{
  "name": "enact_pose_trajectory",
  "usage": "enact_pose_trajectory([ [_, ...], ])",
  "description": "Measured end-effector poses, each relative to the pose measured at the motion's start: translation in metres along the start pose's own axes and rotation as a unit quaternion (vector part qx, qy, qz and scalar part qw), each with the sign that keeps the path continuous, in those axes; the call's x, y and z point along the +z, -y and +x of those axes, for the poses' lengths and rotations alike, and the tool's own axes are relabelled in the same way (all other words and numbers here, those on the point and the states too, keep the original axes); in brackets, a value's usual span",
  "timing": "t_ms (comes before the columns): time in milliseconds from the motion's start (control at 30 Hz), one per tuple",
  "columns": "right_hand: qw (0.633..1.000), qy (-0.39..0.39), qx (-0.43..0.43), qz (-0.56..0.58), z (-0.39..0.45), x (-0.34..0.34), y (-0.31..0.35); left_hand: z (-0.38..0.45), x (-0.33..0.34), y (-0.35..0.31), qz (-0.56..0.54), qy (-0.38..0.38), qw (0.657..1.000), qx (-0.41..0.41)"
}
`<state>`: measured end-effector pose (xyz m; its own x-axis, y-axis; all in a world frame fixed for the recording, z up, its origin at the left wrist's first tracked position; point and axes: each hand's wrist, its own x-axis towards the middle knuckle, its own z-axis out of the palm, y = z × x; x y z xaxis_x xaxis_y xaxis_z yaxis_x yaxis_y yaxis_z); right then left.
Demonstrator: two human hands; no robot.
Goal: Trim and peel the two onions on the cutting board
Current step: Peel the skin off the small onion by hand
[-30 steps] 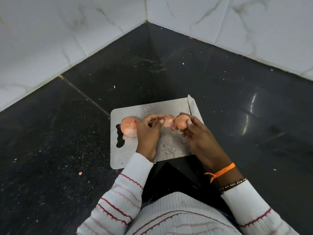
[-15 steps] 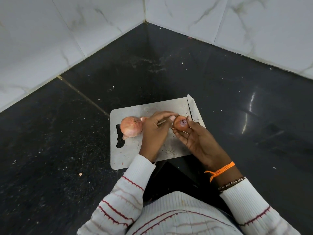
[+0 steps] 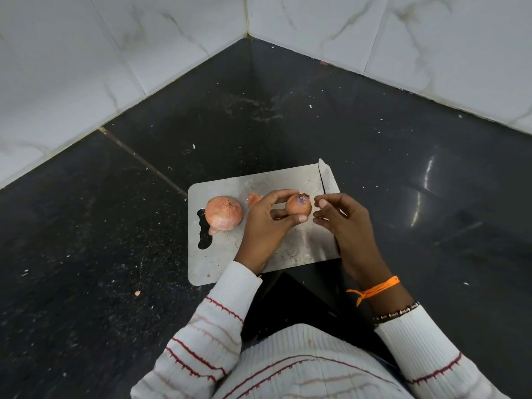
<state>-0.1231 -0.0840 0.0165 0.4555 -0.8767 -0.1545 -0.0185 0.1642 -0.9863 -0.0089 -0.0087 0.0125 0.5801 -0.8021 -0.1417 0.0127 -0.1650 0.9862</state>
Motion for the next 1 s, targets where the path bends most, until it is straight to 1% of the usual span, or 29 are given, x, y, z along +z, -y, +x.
enact_pose_trajectory([
  [100,0.998,0.023,-0.044,-0.048,0.001,0.000,0.001,-0.001,0.000,0.001,0.002,-0.005,1.000,-0.003],
  [233,0.994,0.012,-0.044,-0.100,0.002,0.002,-0.006,-0.003,0.000,0.000,0.005,-0.004,1.000,0.006],
  [300,0.995,0.005,-0.042,-0.092,0.002,0.003,-0.007,-0.003,-0.001,0.000,-0.001,-0.003,1.000,0.010],
  [433,0.999,0.003,-0.022,-0.041,0.002,0.005,-0.005,-0.002,-0.002,0.001,-0.007,0.000,1.000,0.015],
  [633,0.999,-0.004,-0.023,-0.040,0.003,0.005,-0.008,-0.003,0.000,0.004,-0.031,0.020,0.999,0.014],
  [733,0.997,0.019,-0.044,-0.068,0.003,0.004,-0.011,-0.003,0.001,0.003,-0.024,0.038,0.999,0.024],
  [800,0.993,0.023,-0.064,-0.095,0.004,0.004,-0.012,-0.001,0.002,0.005,0.003,0.049,0.998,0.031],
  [900,0.987,-0.004,-0.097,-0.131,0.004,0.003,-0.011,-0.001,0.003,0.007,0.014,0.056,0.998,0.026],
  [1000,0.983,-0.024,-0.109,-0.146,0.005,0.001,-0.012,0.000,0.003,0.008,0.009,0.060,0.998,0.021],
])
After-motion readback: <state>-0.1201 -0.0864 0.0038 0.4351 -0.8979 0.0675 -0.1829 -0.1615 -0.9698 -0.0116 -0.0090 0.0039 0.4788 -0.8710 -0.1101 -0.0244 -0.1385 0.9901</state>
